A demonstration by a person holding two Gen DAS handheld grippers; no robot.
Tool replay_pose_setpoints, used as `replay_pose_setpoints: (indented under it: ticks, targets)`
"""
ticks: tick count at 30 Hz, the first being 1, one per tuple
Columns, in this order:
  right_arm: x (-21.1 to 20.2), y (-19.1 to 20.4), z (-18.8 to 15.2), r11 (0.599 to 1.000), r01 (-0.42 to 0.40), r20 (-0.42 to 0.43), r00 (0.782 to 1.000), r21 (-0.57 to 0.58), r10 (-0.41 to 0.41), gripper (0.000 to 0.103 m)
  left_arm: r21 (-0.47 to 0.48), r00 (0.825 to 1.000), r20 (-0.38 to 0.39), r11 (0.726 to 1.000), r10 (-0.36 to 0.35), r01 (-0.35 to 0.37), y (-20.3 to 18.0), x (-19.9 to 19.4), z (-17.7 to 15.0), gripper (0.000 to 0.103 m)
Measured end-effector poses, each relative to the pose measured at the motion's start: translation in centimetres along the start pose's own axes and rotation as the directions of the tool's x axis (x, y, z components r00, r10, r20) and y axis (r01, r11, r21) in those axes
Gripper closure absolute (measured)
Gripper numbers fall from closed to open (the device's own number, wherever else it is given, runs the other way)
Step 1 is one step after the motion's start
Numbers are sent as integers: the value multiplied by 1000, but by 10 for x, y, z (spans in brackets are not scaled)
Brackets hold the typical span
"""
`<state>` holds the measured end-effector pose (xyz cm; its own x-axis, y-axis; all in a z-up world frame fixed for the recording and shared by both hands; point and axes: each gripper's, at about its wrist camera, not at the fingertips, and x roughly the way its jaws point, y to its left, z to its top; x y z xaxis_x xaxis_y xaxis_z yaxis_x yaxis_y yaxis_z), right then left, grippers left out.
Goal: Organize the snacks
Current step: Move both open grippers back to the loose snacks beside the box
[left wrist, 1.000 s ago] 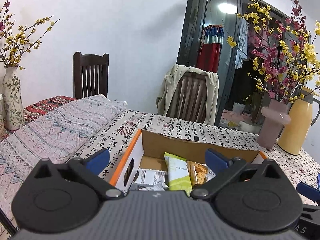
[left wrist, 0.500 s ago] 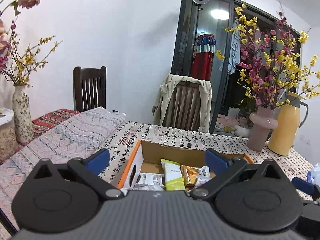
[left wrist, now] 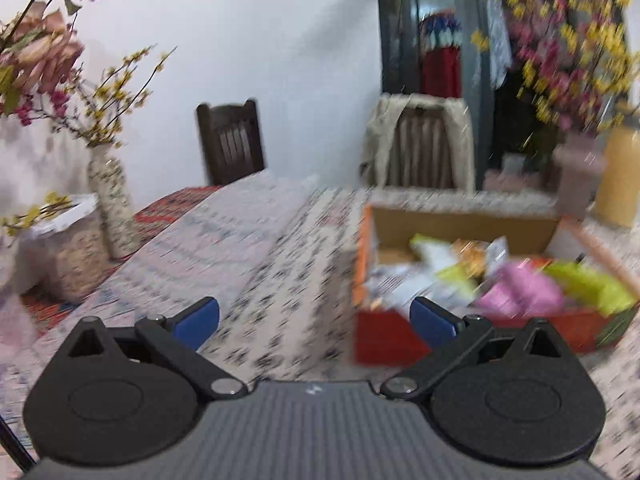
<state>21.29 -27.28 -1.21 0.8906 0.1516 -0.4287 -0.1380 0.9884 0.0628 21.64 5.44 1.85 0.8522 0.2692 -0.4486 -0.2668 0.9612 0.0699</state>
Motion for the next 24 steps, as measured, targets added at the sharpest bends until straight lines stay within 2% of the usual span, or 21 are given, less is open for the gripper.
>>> replay_pose_setpoints:
  ticks: [3, 8, 11, 12, 15, 19, 24]
  targets:
    - [-2, -8, -17, 1000, 24, -40, 999, 13, -24, 0, 18, 995, -74, 998, 61, -60, 10, 16, -10, 0]
    - [-8, -20, -37, 998, 41, -79, 996, 46, -37, 0, 46, 989, -127, 996, 80, -75, 17, 26, -26, 2]
    - [-14, -25, -43, 998, 43, -84, 996, 51, -39, 0, 81, 986, -150, 995, 71, -59, 17, 28, -37, 16]
    - [-15, -26, -44, 998, 46, -85, 996, 50, -41, 0, 91, 984, -164, 994, 68, -53, 18, 29, -41, 27]
    - [-18, -30, -48, 997, 48, -94, 995, 53, -43, 0, 92, 978, -199, 995, 60, -42, 26, 27, -52, 43]
    - [-22, -32, -51, 997, 41, -99, 994, 60, -35, 0, 80, 977, -197, 995, 80, -66, 40, 16, -61, 47]
    - [-23, -26, -52, 998, 20, -95, 995, 55, -15, 0, 65, 975, -198, 994, 96, -85, 52, -3, -72, 47]
